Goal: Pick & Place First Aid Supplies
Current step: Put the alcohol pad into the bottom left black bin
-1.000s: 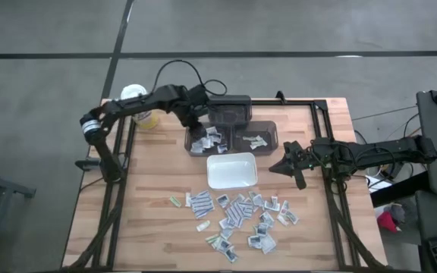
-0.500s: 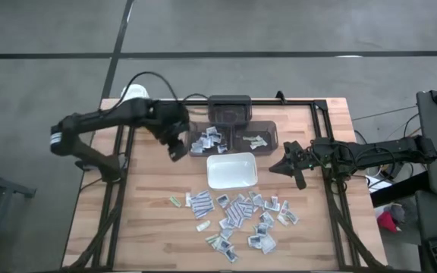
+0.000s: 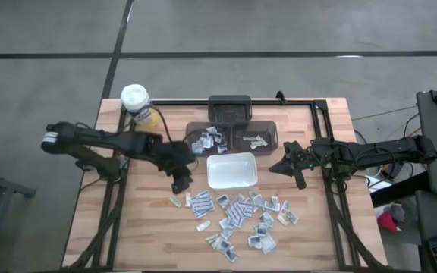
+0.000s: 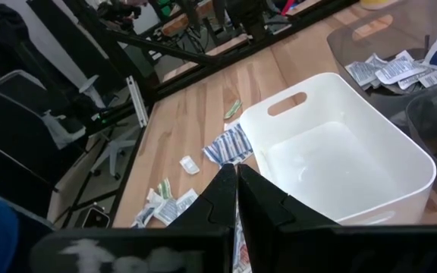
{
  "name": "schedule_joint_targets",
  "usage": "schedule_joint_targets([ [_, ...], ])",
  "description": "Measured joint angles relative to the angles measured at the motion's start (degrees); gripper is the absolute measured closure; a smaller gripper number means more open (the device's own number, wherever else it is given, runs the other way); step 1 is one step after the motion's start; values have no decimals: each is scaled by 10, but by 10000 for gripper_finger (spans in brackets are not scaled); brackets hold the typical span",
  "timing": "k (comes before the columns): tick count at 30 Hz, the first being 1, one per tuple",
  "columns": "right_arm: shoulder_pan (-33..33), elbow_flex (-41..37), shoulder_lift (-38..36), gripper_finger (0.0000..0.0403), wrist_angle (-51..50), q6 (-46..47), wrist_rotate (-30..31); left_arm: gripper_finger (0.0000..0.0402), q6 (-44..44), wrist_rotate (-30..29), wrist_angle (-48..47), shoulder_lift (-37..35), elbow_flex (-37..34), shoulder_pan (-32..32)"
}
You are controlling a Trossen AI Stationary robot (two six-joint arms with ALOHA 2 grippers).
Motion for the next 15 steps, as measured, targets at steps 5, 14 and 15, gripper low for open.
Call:
schedule_joint_targets([
  [5,0,0,0,390,0,0,0,264,-46,1,82,1,-63,-26],
  [14,0,0,0,390,0,0,0,264,-130,2,132,2,-142,-74],
  [15,0,0,0,390,0,0,0,264,-135,2,135,2,-147,-81],
])
